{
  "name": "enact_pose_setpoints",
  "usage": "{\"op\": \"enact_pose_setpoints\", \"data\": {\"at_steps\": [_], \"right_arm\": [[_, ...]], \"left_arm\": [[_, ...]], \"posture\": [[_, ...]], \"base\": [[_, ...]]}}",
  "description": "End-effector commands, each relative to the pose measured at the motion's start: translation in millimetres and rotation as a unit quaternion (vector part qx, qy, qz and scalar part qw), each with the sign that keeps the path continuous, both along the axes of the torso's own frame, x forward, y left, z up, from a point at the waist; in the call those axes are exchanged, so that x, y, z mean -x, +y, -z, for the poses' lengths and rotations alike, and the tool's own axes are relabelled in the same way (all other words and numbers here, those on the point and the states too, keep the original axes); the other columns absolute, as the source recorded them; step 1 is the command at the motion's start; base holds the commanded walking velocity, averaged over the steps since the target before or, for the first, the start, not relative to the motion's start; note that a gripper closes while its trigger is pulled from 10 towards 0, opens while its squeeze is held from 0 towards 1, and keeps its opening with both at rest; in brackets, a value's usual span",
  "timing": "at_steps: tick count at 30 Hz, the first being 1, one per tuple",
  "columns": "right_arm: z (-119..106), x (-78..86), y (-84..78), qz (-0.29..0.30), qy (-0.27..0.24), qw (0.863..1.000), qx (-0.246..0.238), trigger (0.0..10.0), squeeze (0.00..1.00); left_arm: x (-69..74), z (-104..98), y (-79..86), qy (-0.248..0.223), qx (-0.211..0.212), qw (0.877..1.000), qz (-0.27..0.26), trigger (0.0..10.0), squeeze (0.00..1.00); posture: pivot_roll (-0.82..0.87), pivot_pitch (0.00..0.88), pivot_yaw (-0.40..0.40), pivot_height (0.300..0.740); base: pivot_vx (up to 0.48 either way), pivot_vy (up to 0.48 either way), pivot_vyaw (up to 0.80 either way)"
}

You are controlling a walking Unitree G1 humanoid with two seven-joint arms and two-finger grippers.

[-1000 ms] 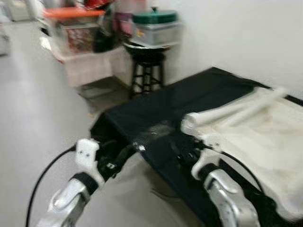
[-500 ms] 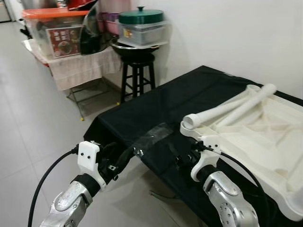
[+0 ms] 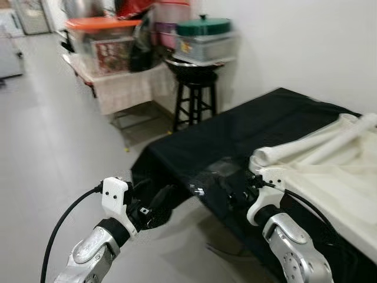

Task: Building children table

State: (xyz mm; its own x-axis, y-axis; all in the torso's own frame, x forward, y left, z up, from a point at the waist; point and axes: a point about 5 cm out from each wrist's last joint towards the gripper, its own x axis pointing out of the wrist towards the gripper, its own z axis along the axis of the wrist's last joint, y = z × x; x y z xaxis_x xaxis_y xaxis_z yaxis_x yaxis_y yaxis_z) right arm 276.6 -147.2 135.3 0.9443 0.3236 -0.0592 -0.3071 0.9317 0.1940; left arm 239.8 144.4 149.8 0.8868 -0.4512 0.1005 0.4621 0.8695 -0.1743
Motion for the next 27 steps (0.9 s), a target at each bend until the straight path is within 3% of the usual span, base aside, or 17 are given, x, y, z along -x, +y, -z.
{"op": "enact_pose_setpoints", "data": {"at_steps": [1, 6, 27], "right_arm": [[1.6, 0.2, 5.1, -0.008, 0.002, 1.000, -0.011, 10.0, 0.00], [1.9, 0.1, 5.1, -0.008, 0.003, 1.000, -0.010, 10.0, 0.00], [4.9, -1.7, 5.2, -0.009, 0.012, 1.000, -0.001, 10.0, 0.00]], "left_arm": [[-0.1, 0.5, 2.6, 0.004, -0.007, 1.000, -0.002, 10.0, 0.00], [-0.1, 0.6, 2.5, 0.004, -0.007, 1.000, -0.002, 10.0, 0.00], [-0.8, -1.0, 2.3, -0.006, 0.000, 1.000, 0.000, 10.0, 0.00]], "posture": [[-0.01, 0.000, -0.014, 0.740], [-0.01, 0.000, -0.014, 0.740], [-0.01, 0.000, -0.016, 0.740]], "base": [[0.000, 0.480, 0.00], [0.000, 0.480, 0.00], [0.000, 0.000, -0.80]]}}
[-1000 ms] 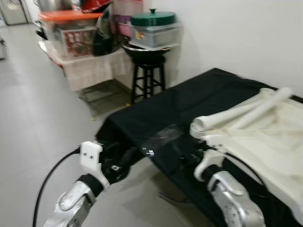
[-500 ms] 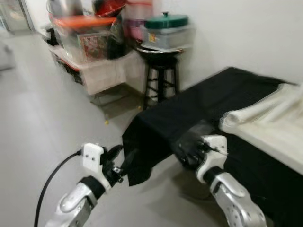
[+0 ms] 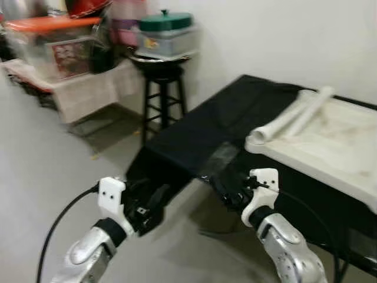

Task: Building children table

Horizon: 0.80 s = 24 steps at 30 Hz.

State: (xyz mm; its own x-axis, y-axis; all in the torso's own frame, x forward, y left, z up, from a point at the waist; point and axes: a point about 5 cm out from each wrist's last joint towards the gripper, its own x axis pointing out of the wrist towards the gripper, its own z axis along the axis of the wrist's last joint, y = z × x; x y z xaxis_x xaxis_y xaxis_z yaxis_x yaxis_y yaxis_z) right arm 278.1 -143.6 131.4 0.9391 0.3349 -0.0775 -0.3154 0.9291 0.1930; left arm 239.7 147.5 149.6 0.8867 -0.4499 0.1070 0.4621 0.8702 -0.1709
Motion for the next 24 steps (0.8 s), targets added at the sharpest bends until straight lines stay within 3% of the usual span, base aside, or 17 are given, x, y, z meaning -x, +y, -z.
{"op": "enact_pose_setpoints", "data": {"at_steps": [1, 7, 15, 24], "right_arm": [[1.0, -0.3, 1.5, -0.002, 0.004, 1.000, -0.004, 10.0, 0.00], [-1.3, -0.3, 0.9, 0.000, -0.004, 1.000, -0.020, 10.0, 0.00], [-1.9, -0.8, 1.2, -0.002, -0.005, 1.000, -0.017, 10.0, 0.00], [-1.0, -1.0, 1.9, -0.003, 0.002, 1.000, -0.009, 10.0, 0.00]], "left_arm": [[-1.0, -1.1, -0.8, -0.002, 0.000, 1.000, 0.000, 10.0, 0.00], [-1.2, -1.6, -0.6, -0.003, -0.002, 1.000, -0.002, 10.0, 0.00], [-1.4, -1.9, -0.6, -0.004, -0.003, 1.000, 0.000, 10.0, 0.00], [-1.4, -2.0, -0.7, -0.004, -0.002, 1.000, 0.002, 10.0, 0.00]], "posture": [[-0.01, 0.000, -0.016, 0.740], [-0.01, 0.000, -0.017, 0.740], [-0.01, 0.000, -0.018, 0.740], [-0.01, 0.000, -0.015, 0.740]], "base": [[0.000, 0.000, -0.80], [0.000, 0.000, -0.58], [0.376, 0.000, 0.00], [0.355, 0.000, -0.80]]}}
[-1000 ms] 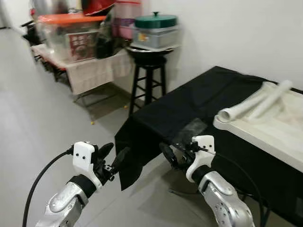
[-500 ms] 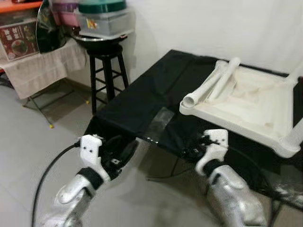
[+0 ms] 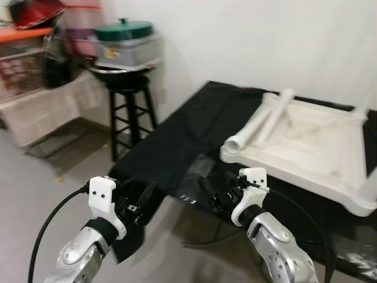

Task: Building children table

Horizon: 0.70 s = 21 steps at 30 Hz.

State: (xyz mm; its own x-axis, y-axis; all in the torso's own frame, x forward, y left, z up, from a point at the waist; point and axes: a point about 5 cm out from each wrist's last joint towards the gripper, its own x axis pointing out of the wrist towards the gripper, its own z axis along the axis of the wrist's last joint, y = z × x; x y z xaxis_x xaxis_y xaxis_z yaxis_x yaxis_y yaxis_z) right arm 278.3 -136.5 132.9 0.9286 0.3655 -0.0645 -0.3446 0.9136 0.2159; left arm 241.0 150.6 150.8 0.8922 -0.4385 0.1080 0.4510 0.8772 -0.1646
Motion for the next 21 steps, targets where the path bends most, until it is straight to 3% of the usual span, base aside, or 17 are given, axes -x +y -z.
{"op": "enact_pose_setpoints", "data": {"at_steps": [1, 10, 21], "right_arm": [[0.5, -0.8, -5.2, 0.013, 0.004, 1.000, 0.004, 10.0, 0.00], [0.1, -1.2, -5.5, 0.013, 0.001, 1.000, -0.006, 10.0, 0.00], [-1.9, -0.7, -5.6, 0.014, -0.006, 1.000, -0.012, 10.0, 0.00]], "left_arm": [[-0.1, -0.8, -3.8, -0.002, 0.000, 1.000, 0.009, 10.0, 0.00], [-0.5, -1.0, -3.5, -0.002, 0.001, 1.000, 0.009, 10.0, 0.00], [-0.3, -1.3, -3.5, -0.002, 0.003, 1.000, 0.009, 10.0, 0.00]], "posture": [[-0.01, 0.000, -0.015, 0.740], [-0.01, 0.000, -0.015, 0.740], [-0.01, 0.000, -0.014, 0.740]], "base": [[0.345, 0.000, -0.80], [0.333, 0.000, -0.80], [0.307, 0.000, 0.00]]}}
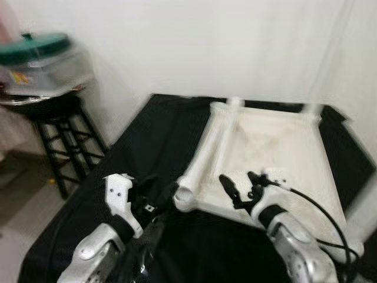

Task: Building children table

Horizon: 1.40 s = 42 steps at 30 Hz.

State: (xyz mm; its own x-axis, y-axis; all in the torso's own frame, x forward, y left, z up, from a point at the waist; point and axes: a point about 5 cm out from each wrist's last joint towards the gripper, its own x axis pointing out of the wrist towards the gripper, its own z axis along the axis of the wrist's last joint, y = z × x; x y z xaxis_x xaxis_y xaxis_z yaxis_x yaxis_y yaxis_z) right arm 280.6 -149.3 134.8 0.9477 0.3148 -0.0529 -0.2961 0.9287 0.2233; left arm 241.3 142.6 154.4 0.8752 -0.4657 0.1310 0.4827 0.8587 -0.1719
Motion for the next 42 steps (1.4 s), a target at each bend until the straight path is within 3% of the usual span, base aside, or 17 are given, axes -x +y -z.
{"op": "enact_pose_setpoints", "data": {"at_steps": [1, 19, 23, 24, 27, 28, 29, 30, 31, 33, 34, 35, 36, 38, 39, 40, 42], "right_arm": [[0, 1.6, 7.2, -0.014, -0.002, 1.000, -0.007, 10.0, 0.00], [2, 1.5, 7.5, -0.026, 0.006, 1.000, -0.011, 10.0, 0.00], [1, 7.9, 12.8, -0.121, 0.019, 0.992, -0.003, 10.0, 0.00], [-1, 10.2, 14.1, -0.152, 0.013, 0.988, 0.022, 10.0, 0.00], [-2, 12.7, 15.2, -0.180, 0.008, 0.982, 0.050, 10.0, 0.00], [-2, 16.0, 16.0, -0.217, 0.001, 0.972, 0.094, 10.0, 0.00], [-2, 16.0, 16.0, -0.217, 0.001, 0.972, 0.094, 10.0, 0.00], [-2, 19.3, 15.9, -0.253, -0.005, 0.958, 0.138, 10.0, 0.00], [-1, 27.0, 10.6, -0.324, -0.001, 0.923, 0.207, 10.0, 0.00], [-1, 27.0, 10.6, -0.324, -0.001, 0.923, 0.207, 10.0, 0.00], [1, 34.3, 2.1, -0.385, 0.010, 0.881, 0.276, 10.0, 0.00], [1, 34.3, 2.1, -0.385, 0.010, 0.881, 0.276, 10.0, 0.00], [-3, 34.1, -12.2, -0.424, 0.033, 0.843, 0.331, 10.0, 0.00], [-3, 34.1, -12.2, -0.424, 0.033, 0.843, 0.331, 10.0, 0.00], [-7, 30.2, -23.1, -0.442, 0.046, 0.814, 0.374, 10.0, 0.00], [-15, 19.4, -27.3, -0.448, 0.049, 0.800, 0.397, 10.0, 0.00], [-20, 8.9, -27.5, -0.450, 0.047, 0.792, 0.410, 10.0, 0.00]], "left_arm": [[0.0, 2, 4.6, 0.004, 0.000, 1.000, -0.007, 10.0, 0.00], [0.4, 2, 4.4, 0.004, 0.010, 1.000, -0.005, 10.0, 0.00], [1.7, 3, 3.3, 0.008, 0.014, 1.000, -0.002, 10.0, 0.00], [2.2, 3, 3.1, 0.010, 0.015, 1.000, -0.001, 10.0, 0.00], [2.7, 4, 2.7, 0.013, 0.017, 1.000, 0.000, 10.0, 0.00], [3.3, 4, 2.6, 0.013, 0.017, 1.000, 0.000, 10.0, 0.00], [3.3, 4, 2.6, 0.013, 0.017, 1.000, 0.000, 10.0, 0.00], [3.7, 4, 2.6, 0.013, 0.016, 1.000, 0.001, 10.0, 0.00], [4.2, 4, 2.2, 0.014, 0.016, 1.000, 0.002, 10.0, 0.00], [4.2, 4, 2.2, 0.014, 0.016, 1.000, 0.002, 10.0, 0.00], [4.5, 4, 1.9, 0.014, 0.016, 1.000, 0.004, 10.0, 0.00], [4.5, 4, 1.9, 0.014, 0.016, 1.000, 0.004, 10.0, 0.00], [4.8, 4, 1.0, 0.014, 0.016, 1.000, 0.005, 10.0, 0.00], [4.8, 4, 1.0, 0.014, 0.016, 1.000, 0.005, 10.0, 0.00], [4.9, 4, 0.3, 0.014, 0.016, 1.000, 0.006, 10.0, 0.00], [4.9, 4, -0.5, 0.013, 0.017, 1.000, 0.007, 10.0, 0.00], [4.9, 4, -1.1, 0.013, 0.018, 1.000, 0.007, 10.0, 0.00]], "posture": [[-0.01, 0.000, -0.014, 0.740], [0.00, 0.000, -0.022, 0.740], [0.01, 0.000, -0.026, 0.740], [0.01, 0.000, -0.025, 0.740], [0.01, 0.000, -0.026, 0.740], [0.01, 0.000, -0.025, 0.740], [0.01, 0.000, -0.025, 0.740], [0.01, 0.000, -0.025, 0.740], [0.01, 0.000, -0.025, 0.740], [0.01, 0.000, -0.025, 0.740], [0.01, 0.000, -0.026, 0.740], [0.01, 0.000, -0.026, 0.740], [0.02, 0.000, -0.035, 0.740], [0.02, 0.000, -0.035, 0.740], [0.02, 0.000, -0.037, 0.740], [0.02, 0.000, -0.039, 0.740], [0.03, 0.000, -0.041, 0.740]], "base": [[0.000, 0.000, 0.00], [0.000, 0.000, 0.00], [0.000, 0.000, 0.00], [0.000, 0.000, 0.00], [0.000, 0.000, 0.00], [0.000, 0.000, 0.00], [0.000, 0.000, 0.00], [0.000, 0.000, 0.00], [0.000, 0.000, 0.00], [0.000, 0.000, 0.00], [0.000, 0.000, 0.00], [0.000, 0.000, 0.00], [0.000, 0.000, 0.00], [0.000, 0.000, 0.00], [0.000, 0.000, 0.00], [0.000, 0.000, 0.00], [0.000, 0.000, 0.00]]}}
